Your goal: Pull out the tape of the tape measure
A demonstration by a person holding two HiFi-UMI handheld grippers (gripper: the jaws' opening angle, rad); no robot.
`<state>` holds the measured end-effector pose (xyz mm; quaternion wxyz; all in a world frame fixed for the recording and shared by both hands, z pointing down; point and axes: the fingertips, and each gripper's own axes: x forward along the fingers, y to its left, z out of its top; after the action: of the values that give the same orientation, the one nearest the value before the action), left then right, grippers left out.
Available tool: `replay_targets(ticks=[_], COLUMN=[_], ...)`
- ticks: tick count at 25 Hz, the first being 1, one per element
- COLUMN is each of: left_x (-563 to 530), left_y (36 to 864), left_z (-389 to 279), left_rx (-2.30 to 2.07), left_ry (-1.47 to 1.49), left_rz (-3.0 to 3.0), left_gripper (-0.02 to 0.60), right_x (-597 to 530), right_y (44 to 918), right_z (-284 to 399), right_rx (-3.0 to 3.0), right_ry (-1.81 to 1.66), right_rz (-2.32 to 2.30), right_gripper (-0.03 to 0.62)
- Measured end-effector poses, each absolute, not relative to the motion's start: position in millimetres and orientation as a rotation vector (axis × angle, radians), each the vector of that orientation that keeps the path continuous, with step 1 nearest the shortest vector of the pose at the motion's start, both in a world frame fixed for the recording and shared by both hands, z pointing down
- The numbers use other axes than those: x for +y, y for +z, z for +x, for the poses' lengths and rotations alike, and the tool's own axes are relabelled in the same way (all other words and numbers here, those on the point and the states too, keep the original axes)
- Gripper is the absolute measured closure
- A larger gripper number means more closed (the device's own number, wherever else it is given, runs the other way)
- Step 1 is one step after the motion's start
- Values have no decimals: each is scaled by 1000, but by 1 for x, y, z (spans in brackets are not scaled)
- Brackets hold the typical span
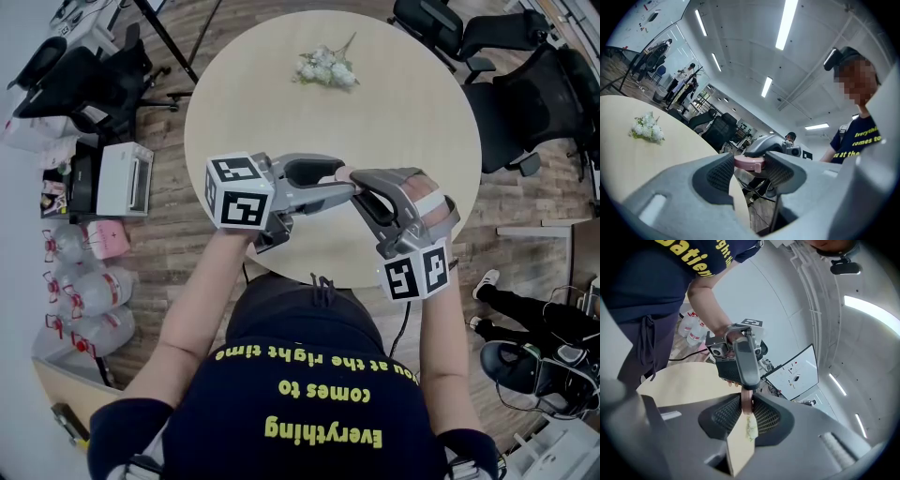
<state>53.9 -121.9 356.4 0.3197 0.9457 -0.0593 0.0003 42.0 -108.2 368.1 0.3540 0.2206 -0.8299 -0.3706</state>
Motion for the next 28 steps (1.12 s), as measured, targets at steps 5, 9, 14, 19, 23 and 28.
replay_targets(ticks=[5, 9, 14, 19, 23, 28], left_x=[-123, -121, -122, -121, -116, -110], left_y=[357, 355, 356, 356, 362, 364], left_z=[54, 53, 53, 44, 43, 48], left_rx=[-153, -147, -203, -206, -213, -187], left_ry=[-7, -9, -5, -24, 24, 14], left_rz=[2478, 2489, 2558, 2570, 2608, 2590], left_gripper=[368, 366, 365, 365, 388, 464], right_x=[-109, -107, -109, -113, -112, -109], right_y=[369, 368, 372, 372, 374, 381], right_z=[42, 41, 47, 60, 63, 63], right_rx=[-2127, -2110, -2100, -2084, -2063, -2054], right_ry=[-966, -977, -943, -897, -874, -827], right_rz=[568, 572, 588, 625, 619, 582], right_gripper=[509, 510, 511, 511, 511, 511])
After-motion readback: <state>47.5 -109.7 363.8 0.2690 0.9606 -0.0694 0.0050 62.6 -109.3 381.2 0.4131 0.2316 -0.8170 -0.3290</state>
